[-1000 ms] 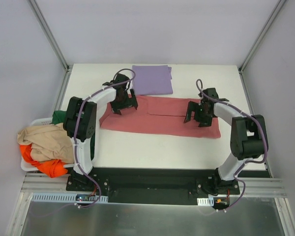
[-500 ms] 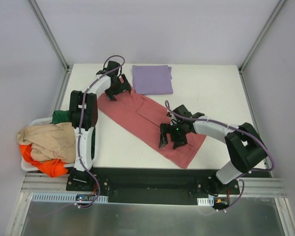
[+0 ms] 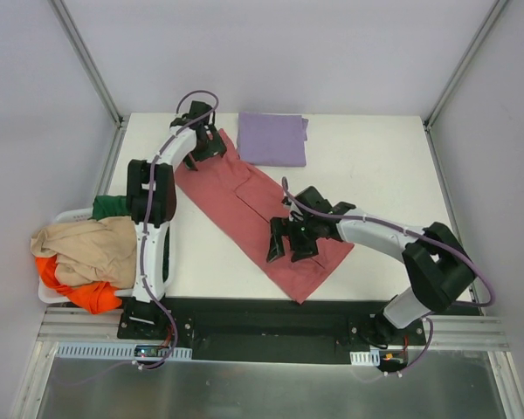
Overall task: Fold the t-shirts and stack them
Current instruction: Rotate the tshirt 70 degrees
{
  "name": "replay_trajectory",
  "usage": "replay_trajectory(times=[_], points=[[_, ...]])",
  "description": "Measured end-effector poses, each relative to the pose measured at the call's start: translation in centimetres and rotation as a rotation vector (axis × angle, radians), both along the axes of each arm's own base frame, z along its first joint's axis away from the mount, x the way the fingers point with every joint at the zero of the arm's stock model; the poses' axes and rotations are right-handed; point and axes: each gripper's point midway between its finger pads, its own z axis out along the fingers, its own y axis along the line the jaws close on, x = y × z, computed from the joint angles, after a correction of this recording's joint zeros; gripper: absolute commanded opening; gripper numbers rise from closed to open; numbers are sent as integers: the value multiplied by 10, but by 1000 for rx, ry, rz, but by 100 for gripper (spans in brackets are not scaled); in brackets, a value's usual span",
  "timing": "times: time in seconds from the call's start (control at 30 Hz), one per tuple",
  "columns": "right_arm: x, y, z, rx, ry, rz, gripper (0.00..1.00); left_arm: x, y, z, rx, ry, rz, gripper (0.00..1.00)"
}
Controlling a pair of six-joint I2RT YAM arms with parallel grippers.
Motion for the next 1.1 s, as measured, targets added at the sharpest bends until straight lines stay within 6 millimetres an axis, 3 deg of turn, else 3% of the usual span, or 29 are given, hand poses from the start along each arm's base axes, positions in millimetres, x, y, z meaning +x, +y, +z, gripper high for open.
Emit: replay_trajectory(times=[0.1,0.2,0.3,0.4,0.5,0.63,0.77,1.1], points=[[9,-8,11,-13,-61,-34,96,-20,12,9,47,21,16,99],[23,-20,23,-25,-125,-87,96,-38,15,33,65,8,-2,99],[39,-35,26,-51,-177,-147,96,-52,4,61,29,-31,-54,99],[46,-49,15,-103,-184,-176,96,-66,-13,71,-6,-38,-104,99],[47,-57,-1,-154,-165,-175,96,-77,-28,58,-23,-4,-143,99],[40,-60,-20,-189,-117,-160,96,-88,-42,24,-31,76,-174,99],[31,-60,-27,-175,-98,-160,96,-104,-35,-10,-11,163,-163,99],[-6,-37,-24,-108,-77,-129,96,-104,-21,-13,-8,163,-92,99]])
